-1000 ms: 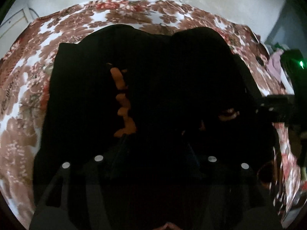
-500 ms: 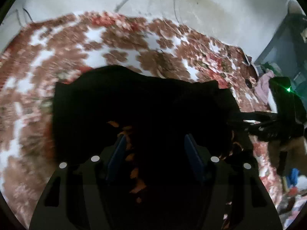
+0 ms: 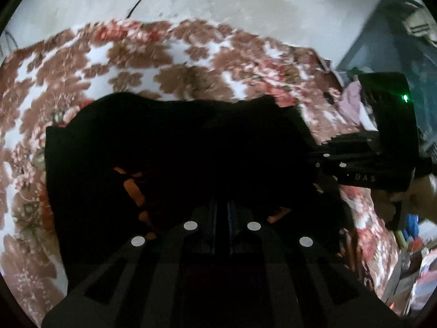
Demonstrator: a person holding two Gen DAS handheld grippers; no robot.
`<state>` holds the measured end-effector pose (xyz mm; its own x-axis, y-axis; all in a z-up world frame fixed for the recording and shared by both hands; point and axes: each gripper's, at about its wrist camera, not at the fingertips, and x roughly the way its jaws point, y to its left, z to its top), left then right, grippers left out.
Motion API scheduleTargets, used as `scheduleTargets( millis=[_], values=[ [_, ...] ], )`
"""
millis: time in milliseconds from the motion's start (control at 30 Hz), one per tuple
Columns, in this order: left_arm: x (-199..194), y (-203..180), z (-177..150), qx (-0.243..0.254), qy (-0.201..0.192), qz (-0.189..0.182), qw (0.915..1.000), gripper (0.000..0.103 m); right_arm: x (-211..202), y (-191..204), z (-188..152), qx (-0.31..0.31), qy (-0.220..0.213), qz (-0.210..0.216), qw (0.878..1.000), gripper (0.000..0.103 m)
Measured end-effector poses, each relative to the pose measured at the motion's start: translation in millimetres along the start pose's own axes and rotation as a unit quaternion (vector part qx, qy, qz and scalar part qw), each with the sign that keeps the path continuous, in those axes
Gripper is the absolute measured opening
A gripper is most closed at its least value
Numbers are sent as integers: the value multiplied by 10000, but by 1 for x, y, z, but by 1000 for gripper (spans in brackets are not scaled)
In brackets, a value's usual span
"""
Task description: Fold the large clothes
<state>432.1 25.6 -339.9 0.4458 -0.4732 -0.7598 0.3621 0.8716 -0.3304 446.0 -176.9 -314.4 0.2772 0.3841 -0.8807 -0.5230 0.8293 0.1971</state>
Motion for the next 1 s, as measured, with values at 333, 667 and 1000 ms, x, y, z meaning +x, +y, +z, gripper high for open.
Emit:
scheduleTargets(
  millis=[333,667,1000],
  values=[
    [5,-24,-84,-61,551,216,9982,7,9,25,-67,-233,827,189,9961,11],
    [4,-10,-116,-310,704,660,9948,34,20,23,-93,159,1188,75,9928,33],
    [-24,-15,-40,195,192,881,9957,47,10,47,-15,185,310,-642,9973,88]
  ],
)
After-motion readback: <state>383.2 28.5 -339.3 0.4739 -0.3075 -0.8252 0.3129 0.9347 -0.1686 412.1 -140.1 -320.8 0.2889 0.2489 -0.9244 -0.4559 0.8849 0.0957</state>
